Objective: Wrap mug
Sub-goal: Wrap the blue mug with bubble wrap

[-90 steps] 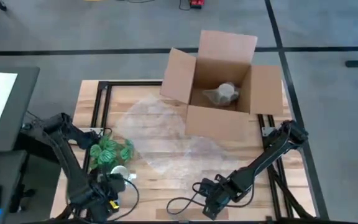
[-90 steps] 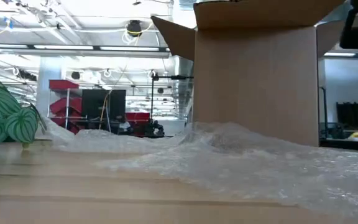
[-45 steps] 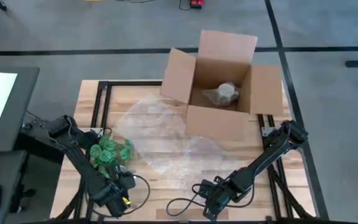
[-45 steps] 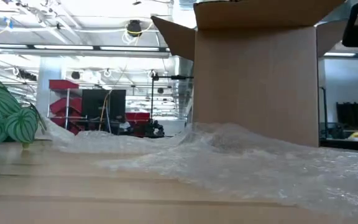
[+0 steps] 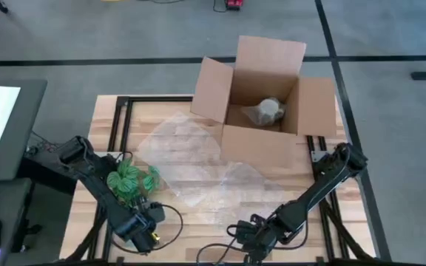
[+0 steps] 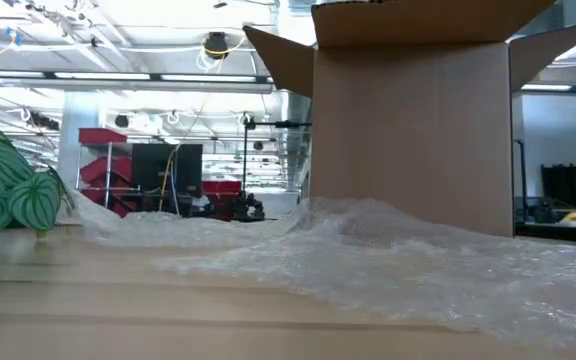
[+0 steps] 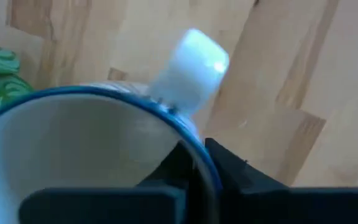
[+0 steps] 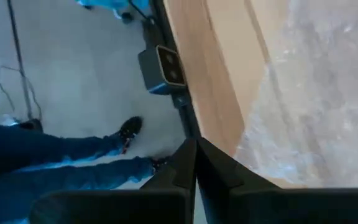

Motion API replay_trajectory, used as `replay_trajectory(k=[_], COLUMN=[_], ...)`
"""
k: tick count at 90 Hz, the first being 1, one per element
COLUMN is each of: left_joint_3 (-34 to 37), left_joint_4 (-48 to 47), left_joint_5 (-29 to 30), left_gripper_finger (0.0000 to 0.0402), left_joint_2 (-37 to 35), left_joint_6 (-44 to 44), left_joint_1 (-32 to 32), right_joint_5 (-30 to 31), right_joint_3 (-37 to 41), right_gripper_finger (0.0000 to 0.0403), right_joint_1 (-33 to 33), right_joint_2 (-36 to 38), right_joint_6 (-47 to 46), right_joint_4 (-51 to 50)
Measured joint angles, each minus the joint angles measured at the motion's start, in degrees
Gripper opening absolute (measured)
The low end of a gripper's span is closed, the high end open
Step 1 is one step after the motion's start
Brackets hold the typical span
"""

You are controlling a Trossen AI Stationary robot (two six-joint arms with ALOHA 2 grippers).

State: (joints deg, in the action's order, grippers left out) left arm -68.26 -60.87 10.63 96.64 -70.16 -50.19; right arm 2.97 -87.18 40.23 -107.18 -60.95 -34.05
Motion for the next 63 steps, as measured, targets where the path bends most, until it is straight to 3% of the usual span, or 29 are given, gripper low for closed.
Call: replay_trajectory(k=[16,34,49,63], left_joint_3=[-4.9,-16.9,-28.9,-36.9], left_joint_4=[-0.9,-8.4,-15.9,-19.9], left_joint_5=[-1.6,0.1,4.7,12.2], left_gripper_finger=[0.0006,0.0004,0.0004,0.0003], left_joint_2=[0.0,0.0,0.0,-0.1], left_joint_6=[-0.3,-4.6,-8.5,-9.8], left_joint_1=[0.0,-0.8,-1.3,-1.3], right_joint_5=[2.7,5.3,4.5,2.4], right_joint_3=[-0.4,5.1,11.6,15.5], right_gripper_finger=[0.0000,0.0000,0.0000,0.0000], right_joint_1=[-2.8,-9.6,-12.9,-11.7], right_joint_2=[0.0,0.0,-0.1,-1.3], right_joint_6=[-0.4,-0.5,-0.3,-2.6], right_joint_4=[-8.2,-9.4,1.3,11.3])
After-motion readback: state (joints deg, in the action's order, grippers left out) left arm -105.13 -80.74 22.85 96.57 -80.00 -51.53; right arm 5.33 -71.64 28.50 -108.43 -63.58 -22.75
